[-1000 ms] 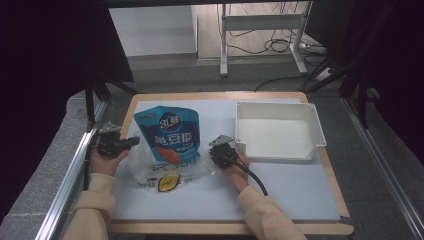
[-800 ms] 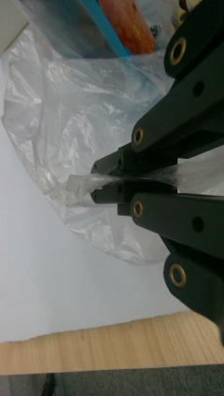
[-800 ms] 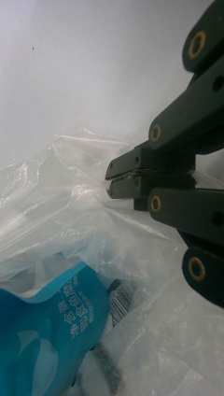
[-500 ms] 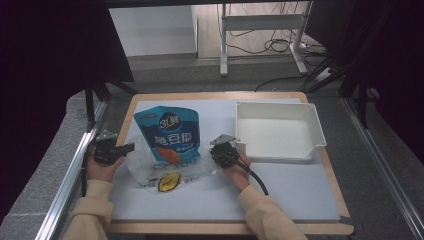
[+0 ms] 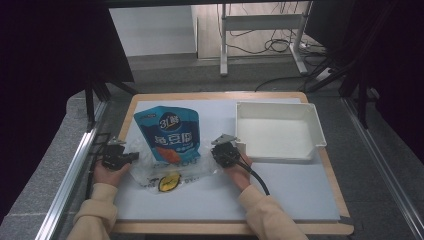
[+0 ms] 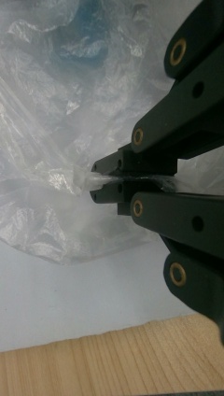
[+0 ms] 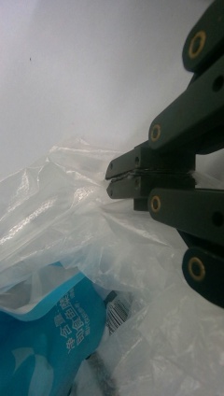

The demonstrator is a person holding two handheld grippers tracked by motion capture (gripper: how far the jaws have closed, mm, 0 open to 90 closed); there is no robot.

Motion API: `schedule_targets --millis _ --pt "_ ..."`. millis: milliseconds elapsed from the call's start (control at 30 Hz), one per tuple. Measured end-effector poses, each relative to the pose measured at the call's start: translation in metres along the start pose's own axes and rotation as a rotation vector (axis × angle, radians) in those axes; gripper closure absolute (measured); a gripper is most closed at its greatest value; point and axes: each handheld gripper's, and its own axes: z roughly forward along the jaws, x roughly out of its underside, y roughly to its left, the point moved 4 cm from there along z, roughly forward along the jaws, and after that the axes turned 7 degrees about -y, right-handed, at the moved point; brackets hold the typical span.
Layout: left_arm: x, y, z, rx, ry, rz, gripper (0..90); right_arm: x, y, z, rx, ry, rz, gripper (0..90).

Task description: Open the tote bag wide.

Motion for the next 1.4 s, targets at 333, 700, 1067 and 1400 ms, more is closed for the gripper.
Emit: schedule_targets --millis 333,700,1067,1400 --pt "0.001 0.0 0.0 0.008 -0.006 -0.014 88.9 -0.001 0.0 -0.002 -0.008 -0.007 0.017 84.3" --pt "0.0 -0.001 -0.002 0.017 -0.013 -0.014 88.8 -0.031 -0.004 -0.042 -0.009 -0.148 0.079 59.2" --pt "-0.001 -0.002 -0.003 0.019 -0.014 -0.012 88.7 -0.077 0.004 -0.102 -0.168 -0.278 0.113 62.2" --pt "-0.001 -0.002 -0.003 0.021 -0.019 -0.012 88.6 -0.068 0.048 -0.082 -0.306 -0.165 0.039 86.9"
